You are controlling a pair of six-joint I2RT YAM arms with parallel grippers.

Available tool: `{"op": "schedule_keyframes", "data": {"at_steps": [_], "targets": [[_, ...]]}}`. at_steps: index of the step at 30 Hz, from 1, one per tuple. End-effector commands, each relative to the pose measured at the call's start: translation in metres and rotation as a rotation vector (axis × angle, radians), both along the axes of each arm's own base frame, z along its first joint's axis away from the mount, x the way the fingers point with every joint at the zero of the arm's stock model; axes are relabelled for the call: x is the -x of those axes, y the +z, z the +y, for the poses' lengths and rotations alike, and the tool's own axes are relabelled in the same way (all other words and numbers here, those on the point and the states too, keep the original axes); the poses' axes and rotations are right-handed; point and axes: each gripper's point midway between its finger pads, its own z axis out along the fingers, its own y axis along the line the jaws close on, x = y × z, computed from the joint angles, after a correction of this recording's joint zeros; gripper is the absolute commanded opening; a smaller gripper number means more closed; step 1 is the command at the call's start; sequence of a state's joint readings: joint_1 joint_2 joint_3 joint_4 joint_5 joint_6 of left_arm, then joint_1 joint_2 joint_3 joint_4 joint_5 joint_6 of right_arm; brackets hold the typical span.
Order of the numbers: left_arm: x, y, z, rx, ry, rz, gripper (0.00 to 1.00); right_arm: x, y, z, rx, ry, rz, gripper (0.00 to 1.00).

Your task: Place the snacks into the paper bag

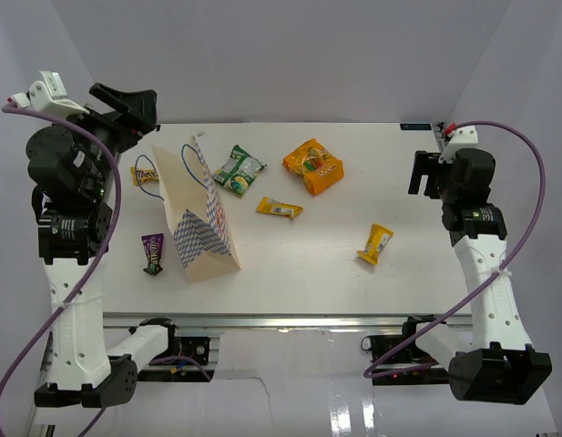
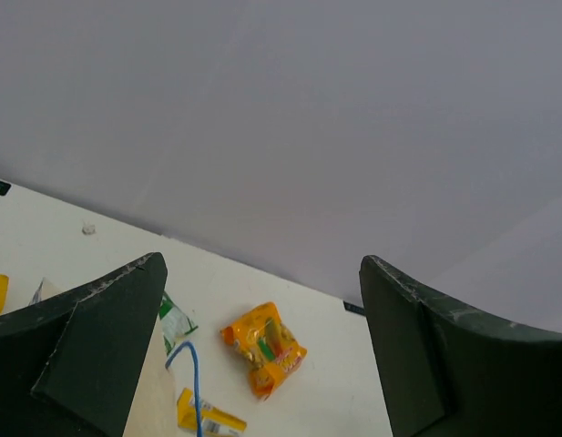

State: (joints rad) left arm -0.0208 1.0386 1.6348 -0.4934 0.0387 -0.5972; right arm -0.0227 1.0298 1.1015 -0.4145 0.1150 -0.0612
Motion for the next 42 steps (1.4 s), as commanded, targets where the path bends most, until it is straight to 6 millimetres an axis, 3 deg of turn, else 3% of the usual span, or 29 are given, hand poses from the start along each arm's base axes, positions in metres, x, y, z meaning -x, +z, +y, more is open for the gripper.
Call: {"op": "schedule_keyframes", "data": {"at_steps": [1, 3, 4, 5, 6, 7, 8, 9, 10, 12, 13, 15, 16, 19, 26, 33, 39, 42], "targets": [[-0.032, 0.001, 0.018, 0.074, 0.109, 0.043, 0.98, -0.014, 0.029, 0.021, -0.003, 0.132, -0.102, 0.9], [-0.048, 0.002, 0.025, 0.067, 0.146, 0.064, 0.98, -0.013, 0.024, 0.043, 0.029, 0.296, -0.117, 0.9], [-0.058, -0.001, 0.03, 0.065, 0.161, 0.083, 0.98, -0.011, 0.024, 0.054, 0.139, 0.434, -0.138, 0.9], [-0.086, -0.021, 0.043, 0.064, 0.189, 0.151, 0.98, 0.003, 0.02, 0.087, 0.149, 0.673, -0.156, 0.9], [-0.092, -0.019, 0.043, 0.092, 0.156, 0.171, 0.98, 0.013, 0.012, 0.101, 0.199, 0.803, -0.15, 0.9], [-0.103, -0.028, 0.065, 0.122, 0.19, 0.201, 0.98, 0.021, 0.001, 0.107, 0.245, 0.894, -0.129, 0.9], [-0.121, -0.048, 0.074, 0.156, 0.166, 0.256, 0.98, 0.026, -0.002, 0.122, 0.232, 0.938, -0.118, 0.9], [-0.127, -0.055, 0.074, 0.238, 0.104, 0.274, 0.98, 0.028, -0.005, 0.124, 0.229, 0.958, -0.109, 0.9], [-0.132, -0.079, 0.106, 0.305, 0.147, 0.319, 0.98, 0.032, -0.009, 0.128, 0.239, 1.004, -0.1, 0.9], [-0.138, -0.115, 0.135, 0.45, 0.159, 0.382, 0.95, 0.028, -0.011, 0.126, 0.21, 0.962, -0.086, 0.9], [-0.138, -0.145, 0.158, 0.587, 0.168, 0.421, 0.91, 0.025, -0.016, 0.124, 0.195, 0.945, -0.069, 0.9], [-0.139, -0.176, 0.177, 0.697, 0.185, 0.464, 0.86, 0.024, -0.026, 0.125, 0.17, 0.947, -0.04, 0.9], [-0.142, -0.204, 0.191, 0.747, 0.22, 0.512, 0.85, 0.023, -0.03, 0.127, 0.153, 0.953, -0.027, 0.9], [-0.15, -0.251, 0.204, 0.732, 0.292, 0.627, 0.85, 0.019, -0.041, 0.13, 0.107, 0.953, 0.005, 0.9], [-0.16, -0.324, 0.214, 0.656, 0.407, 0.813, 0.86, 0.008, -0.06, 0.134, 0.04, 0.951, 0.069, 0.9], [-0.186, -0.378, 0.181, 0.643, 0.434, 0.941, 0.88, -0.002, -0.064, 0.136, 0.008, 0.935, 0.078, 0.9], [-0.204, -0.406, 0.154, 0.717, 0.525, 0.97, 0.88, -0.005, -0.073, 0.131, 0.023, 0.913, 0.098, 0.9], [-0.21, -0.411, 0.153, 0.751, 0.636, 0.944, 0.87, -0.005, -0.076, 0.13, 0.023, 0.908, 0.109, 0.9]]}}
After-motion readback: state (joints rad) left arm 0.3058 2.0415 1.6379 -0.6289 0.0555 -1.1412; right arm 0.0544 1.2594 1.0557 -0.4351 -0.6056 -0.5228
